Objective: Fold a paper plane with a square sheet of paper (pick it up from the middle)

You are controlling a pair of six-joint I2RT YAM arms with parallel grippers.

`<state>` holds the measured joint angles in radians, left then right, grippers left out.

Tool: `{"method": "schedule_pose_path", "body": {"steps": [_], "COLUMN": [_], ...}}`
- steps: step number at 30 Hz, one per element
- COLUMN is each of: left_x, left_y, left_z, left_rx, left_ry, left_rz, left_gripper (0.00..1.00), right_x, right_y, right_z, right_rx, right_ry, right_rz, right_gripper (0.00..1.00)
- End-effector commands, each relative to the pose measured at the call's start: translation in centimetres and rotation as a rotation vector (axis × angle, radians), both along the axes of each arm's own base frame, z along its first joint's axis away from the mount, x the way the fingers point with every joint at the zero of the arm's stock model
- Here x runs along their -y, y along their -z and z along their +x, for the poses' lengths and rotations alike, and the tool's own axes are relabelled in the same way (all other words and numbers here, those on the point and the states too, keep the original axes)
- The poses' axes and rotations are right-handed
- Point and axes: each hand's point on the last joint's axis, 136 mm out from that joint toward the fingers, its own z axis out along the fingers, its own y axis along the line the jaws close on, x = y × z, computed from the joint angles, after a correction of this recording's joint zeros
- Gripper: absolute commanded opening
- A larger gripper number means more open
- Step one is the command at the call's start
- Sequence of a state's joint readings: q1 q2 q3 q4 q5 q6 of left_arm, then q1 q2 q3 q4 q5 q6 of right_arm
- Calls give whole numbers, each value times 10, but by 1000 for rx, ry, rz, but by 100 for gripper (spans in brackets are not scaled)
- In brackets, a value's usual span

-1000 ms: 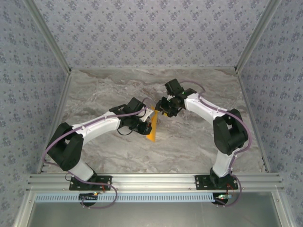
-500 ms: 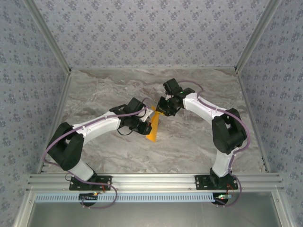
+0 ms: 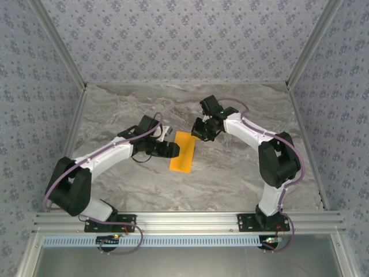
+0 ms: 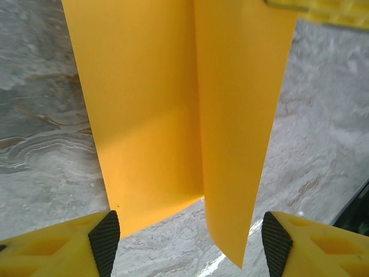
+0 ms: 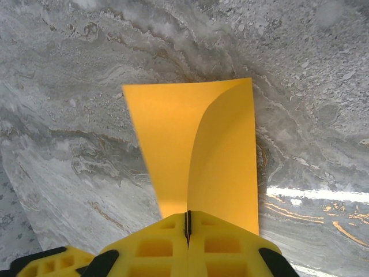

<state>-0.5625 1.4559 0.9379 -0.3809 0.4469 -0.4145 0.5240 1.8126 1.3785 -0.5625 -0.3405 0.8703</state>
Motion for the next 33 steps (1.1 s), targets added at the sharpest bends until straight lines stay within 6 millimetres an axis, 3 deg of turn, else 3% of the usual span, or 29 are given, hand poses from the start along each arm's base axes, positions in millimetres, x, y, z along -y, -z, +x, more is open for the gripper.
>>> {"method": "schedule_pose_path", "body": {"steps": [1, 4, 9, 14, 21, 29, 33], "left_x": [10, 21, 20, 7, 24, 30, 33], "left_y": [-22, -20, 6, 41, 62, 76, 74], "left_z": [6, 5, 6, 9, 8, 5, 4], "left_rx": [3, -38, -100, -169, -244, -290, -288], "left_ry": [-39, -36, -83, -161, -146, -156, -143], "left_rz": [-124, -201, -180, -62, -97, -97, -115], "left_gripper": [69, 67, 60, 40, 25, 18, 18], "right_x": [0, -2, -6, -12, -20, -17, -4], "right_y": [9, 7, 8, 12, 13, -12, -12], "right_z": [-3, -2, 0, 0, 1, -3, -22], "right_rx": [-21, -13, -2, 1, 20, 212, 313], "right_ry": [-27, -44, -77, -118, -153, -224, -269], "right_rz": [9, 30, 47, 61, 90, 109, 57], "right_gripper": [3, 3, 5, 8, 13, 51, 60]}}
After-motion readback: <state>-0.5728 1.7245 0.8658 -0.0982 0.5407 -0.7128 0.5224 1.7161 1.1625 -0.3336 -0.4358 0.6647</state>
